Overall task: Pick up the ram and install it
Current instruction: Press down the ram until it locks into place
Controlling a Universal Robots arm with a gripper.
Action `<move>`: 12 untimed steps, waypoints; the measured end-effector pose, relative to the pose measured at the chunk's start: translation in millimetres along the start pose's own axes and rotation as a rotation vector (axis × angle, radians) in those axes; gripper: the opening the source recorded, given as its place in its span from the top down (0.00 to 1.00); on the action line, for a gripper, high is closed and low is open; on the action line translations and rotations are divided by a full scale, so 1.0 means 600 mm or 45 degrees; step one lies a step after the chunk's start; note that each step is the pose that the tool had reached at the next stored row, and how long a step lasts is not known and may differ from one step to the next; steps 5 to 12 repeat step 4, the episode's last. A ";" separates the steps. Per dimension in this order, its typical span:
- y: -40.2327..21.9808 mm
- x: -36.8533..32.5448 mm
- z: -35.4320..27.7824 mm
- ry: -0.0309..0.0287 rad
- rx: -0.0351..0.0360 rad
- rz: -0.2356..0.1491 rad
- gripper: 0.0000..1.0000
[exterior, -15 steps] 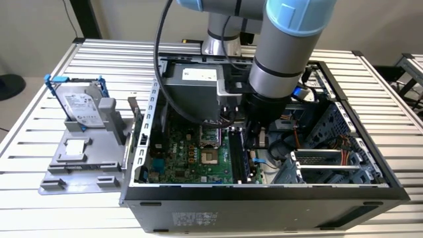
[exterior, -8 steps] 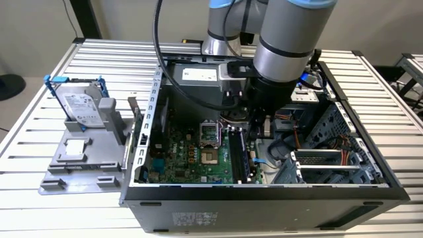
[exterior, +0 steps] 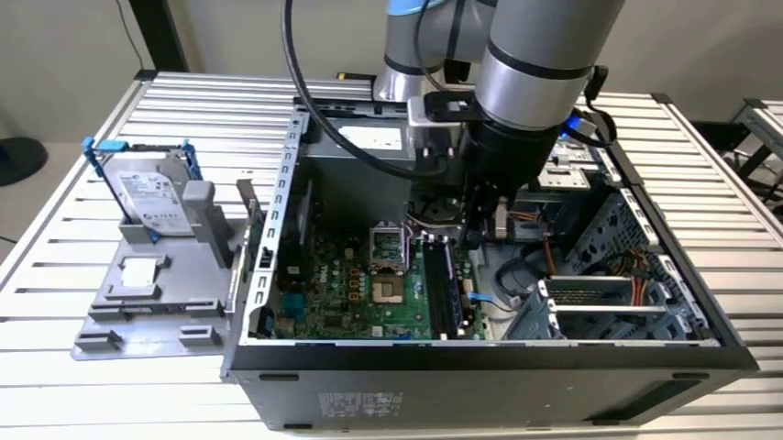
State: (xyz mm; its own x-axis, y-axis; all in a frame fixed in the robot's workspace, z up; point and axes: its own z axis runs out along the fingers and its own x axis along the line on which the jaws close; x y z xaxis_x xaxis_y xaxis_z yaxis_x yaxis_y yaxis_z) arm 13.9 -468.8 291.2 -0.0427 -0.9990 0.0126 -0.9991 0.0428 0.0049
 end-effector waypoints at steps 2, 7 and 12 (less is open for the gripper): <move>0.000 0.000 0.000 0.0002 -0.0015 0.000 1.00; 0.000 0.000 0.000 0.0004 -0.0031 0.000 1.00; 0.000 0.000 0.000 0.0004 -0.0031 0.000 1.00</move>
